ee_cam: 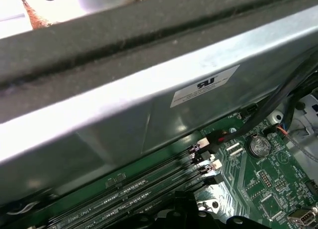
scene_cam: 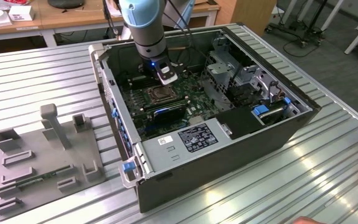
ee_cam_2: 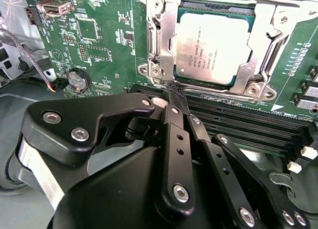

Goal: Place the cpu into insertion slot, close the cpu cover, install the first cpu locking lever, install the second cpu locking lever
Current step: 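Install the first cpu locking lever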

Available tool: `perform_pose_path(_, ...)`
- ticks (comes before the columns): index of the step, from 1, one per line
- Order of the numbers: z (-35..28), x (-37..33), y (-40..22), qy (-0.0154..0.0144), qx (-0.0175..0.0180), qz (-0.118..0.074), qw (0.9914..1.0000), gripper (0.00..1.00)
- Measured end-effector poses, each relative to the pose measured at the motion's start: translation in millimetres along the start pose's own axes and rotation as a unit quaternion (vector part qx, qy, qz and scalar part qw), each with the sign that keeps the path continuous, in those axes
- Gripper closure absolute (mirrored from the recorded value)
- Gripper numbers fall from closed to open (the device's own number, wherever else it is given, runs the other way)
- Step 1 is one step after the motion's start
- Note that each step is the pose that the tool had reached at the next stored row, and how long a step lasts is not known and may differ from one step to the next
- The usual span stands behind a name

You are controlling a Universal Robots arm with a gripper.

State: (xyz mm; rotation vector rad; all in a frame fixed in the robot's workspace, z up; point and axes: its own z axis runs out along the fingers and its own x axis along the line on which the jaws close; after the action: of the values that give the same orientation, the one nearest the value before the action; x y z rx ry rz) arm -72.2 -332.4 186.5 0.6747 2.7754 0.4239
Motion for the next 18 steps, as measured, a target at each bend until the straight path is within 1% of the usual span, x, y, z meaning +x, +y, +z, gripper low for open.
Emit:
perform_pose_path(10,0.6,-1.2,1.3,-0.0007,0.0005,0.002,1.0,0.9)
perform_pose_path(12,1.7,-2.1,2.0,-0.0012,-0.0003,0.003,0.99999,0.9)
perform_pose_path(15,1.3,-2.8,2.1,-0.0014,0.0008,0.004,0.99999,0.9)
perform_pose_path(18,0.7,-3.0,2.3,-0.0014,0.001,0.004,0.99999,0.9)
